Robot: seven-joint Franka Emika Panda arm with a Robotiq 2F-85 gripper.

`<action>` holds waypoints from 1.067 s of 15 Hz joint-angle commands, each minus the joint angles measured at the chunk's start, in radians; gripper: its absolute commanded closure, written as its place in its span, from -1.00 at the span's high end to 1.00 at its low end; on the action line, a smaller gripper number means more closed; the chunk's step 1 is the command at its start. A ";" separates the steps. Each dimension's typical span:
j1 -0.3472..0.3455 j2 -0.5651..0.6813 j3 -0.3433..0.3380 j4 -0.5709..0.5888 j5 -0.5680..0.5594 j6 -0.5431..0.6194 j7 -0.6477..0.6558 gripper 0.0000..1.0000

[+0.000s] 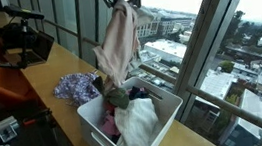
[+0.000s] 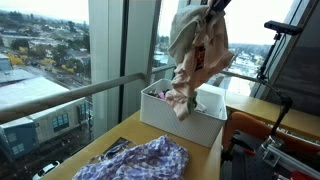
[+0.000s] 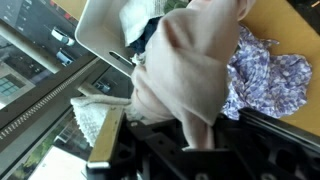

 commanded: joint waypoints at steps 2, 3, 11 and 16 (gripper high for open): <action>-0.023 0.032 -0.026 0.106 -0.027 -0.053 0.014 -1.00; -0.026 0.038 -0.029 0.120 -0.029 -0.056 0.015 -1.00; -0.027 0.141 -0.021 0.144 -0.030 -0.044 0.024 -1.00; -0.035 0.243 -0.011 0.149 -0.043 -0.047 0.022 -1.00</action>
